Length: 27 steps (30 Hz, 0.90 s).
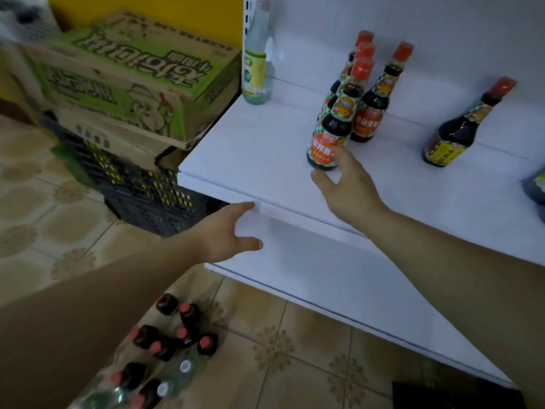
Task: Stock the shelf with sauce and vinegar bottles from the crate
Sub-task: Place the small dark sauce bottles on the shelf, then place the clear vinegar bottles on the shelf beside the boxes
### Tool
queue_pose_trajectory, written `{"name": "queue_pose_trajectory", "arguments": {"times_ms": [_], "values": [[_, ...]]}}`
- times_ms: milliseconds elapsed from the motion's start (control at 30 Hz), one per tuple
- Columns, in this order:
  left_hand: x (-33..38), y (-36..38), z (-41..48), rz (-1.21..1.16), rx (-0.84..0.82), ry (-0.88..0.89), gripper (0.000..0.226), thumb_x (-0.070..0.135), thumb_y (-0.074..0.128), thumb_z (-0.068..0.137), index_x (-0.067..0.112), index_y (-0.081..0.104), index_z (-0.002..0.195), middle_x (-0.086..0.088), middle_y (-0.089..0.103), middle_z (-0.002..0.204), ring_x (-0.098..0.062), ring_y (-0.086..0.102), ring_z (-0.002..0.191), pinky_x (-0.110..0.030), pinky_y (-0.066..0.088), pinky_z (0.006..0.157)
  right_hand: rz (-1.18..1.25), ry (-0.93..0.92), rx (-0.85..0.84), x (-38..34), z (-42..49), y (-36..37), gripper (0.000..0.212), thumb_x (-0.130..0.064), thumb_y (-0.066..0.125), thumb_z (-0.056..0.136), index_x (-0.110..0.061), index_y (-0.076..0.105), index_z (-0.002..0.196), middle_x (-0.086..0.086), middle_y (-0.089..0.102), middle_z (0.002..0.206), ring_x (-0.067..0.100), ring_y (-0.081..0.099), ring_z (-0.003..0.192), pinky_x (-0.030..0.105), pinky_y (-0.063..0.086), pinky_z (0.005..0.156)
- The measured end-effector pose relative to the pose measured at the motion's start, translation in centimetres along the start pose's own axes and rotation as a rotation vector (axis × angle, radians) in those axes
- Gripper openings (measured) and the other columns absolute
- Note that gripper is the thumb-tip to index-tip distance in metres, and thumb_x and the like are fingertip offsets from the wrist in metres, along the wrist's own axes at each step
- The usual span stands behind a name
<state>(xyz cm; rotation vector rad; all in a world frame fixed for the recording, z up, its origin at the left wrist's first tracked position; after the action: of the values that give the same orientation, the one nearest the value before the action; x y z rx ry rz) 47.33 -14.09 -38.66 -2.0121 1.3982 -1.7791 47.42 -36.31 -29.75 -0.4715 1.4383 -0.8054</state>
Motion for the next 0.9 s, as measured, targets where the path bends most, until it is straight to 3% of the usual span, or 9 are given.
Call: {"name": "queue_pose_trajectory", "arguments": {"times_ms": [200, 367, 467, 567, 733, 800, 900], "values": [[-6.3, 4.9, -7.2, 0.068, 0.002, -0.144, 0.092, 0.050, 0.069, 0.079, 0.029, 0.014, 0.150, 0.002, 0.018, 0.157, -0.020, 0.023, 0.141, -0.032, 0.028, 0.105, 0.008, -0.105, -0.200, -2.5, -5.4, 6.5, 0.063, -0.041, 0.058, 0.093, -0.019, 0.033, 0.147, 0.003, 0.039, 0.150, 0.017, 0.036, 0.136, 0.016, 0.024, 0.097], [-12.7, 8.0, -12.6, 0.064, -0.020, -0.300, 0.089, 0.051, 0.067, 0.080, 0.032, 0.014, 0.149, 0.002, 0.019, 0.156, -0.021, 0.034, 0.135, -0.024, 0.030, 0.092, -0.017, -0.163, -0.394, -3.0, -10.9, 13.4, 0.061, -0.042, 0.055, 0.094, -0.019, 0.034, 0.147, 0.003, 0.038, 0.150, 0.018, 0.035, 0.136, 0.019, 0.024, 0.099], [-17.5, 10.1, -16.4, 0.062, -0.058, -0.397, 0.088, 0.050, 0.067, 0.079, 0.031, 0.016, 0.149, -0.007, 0.032, 0.149, -0.026, 0.046, 0.123, -0.028, 0.038, 0.089, -0.073, -0.123, -0.538, -2.1, -14.5, 18.8, 0.061, -0.043, 0.052, 0.096, -0.021, 0.031, 0.148, 0.003, 0.036, 0.151, 0.021, 0.035, 0.136, 0.025, 0.027, 0.101], [-22.5, 11.5, -20.2, 0.030, -0.062, -0.461, 0.086, 0.050, 0.068, 0.076, 0.035, 0.021, 0.146, -0.004, 0.043, 0.140, -0.025, 0.051, 0.114, -0.034, 0.045, 0.091, -0.136, -0.090, -0.626, -1.0, -18.0, 24.2, 0.058, -0.042, 0.053, 0.096, -0.020, 0.035, 0.146, 0.003, 0.040, 0.149, 0.020, 0.038, 0.134, 0.021, 0.028, 0.096], [-30.1, 14.9, -26.3, -0.122, -0.062, -0.563, 0.094, 0.049, 0.070, 0.077, 0.029, 0.013, 0.150, -0.004, 0.025, 0.154, -0.024, 0.035, 0.134, -0.027, 0.032, 0.099, -0.162, 0.117, -0.808, 1.2, -23.9, 33.0, 0.061, -0.044, 0.053, 0.095, -0.025, 0.031, 0.148, 0.001, 0.041, 0.148, 0.025, 0.041, 0.133, 0.031, 0.039, 0.097], [-32.7, 16.4, -27.7, -0.124, -0.045, -0.606, 0.094, 0.050, 0.069, 0.077, 0.029, 0.014, 0.150, -0.004, 0.025, 0.154, -0.025, 0.036, 0.134, -0.029, 0.031, 0.102, -0.130, 0.132, -0.861, 1.8, -26.0, 36.3, 0.057, -0.041, 0.055, 0.094, -0.026, 0.036, 0.145, -0.001, 0.050, 0.138, 0.025, 0.045, 0.130, 0.034, 0.042, 0.095], [-35.6, 19.4, -28.4, -0.217, -0.051, -0.649, 0.094, 0.049, 0.071, 0.077, 0.029, 0.015, 0.150, -0.004, 0.025, 0.155, -0.024, 0.034, 0.135, -0.031, 0.033, 0.105, -0.162, 0.117, -0.943, 3.0, -28.2, 40.8, 0.062, -0.045, 0.054, 0.094, -0.026, 0.031, 0.148, 0.002, 0.042, 0.148, 0.024, 0.044, 0.130, 0.034, 0.041, 0.096]]}}
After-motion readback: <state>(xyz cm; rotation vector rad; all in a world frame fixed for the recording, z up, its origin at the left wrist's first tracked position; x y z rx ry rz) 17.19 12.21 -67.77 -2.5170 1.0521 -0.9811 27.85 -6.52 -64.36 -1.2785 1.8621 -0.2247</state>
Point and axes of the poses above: each hand's wrist, its own z-axis towards the middle knuckle, its own y-axis out of the palm, x = y × z, the point moved 6 cm from there along z, towards the middle knuckle
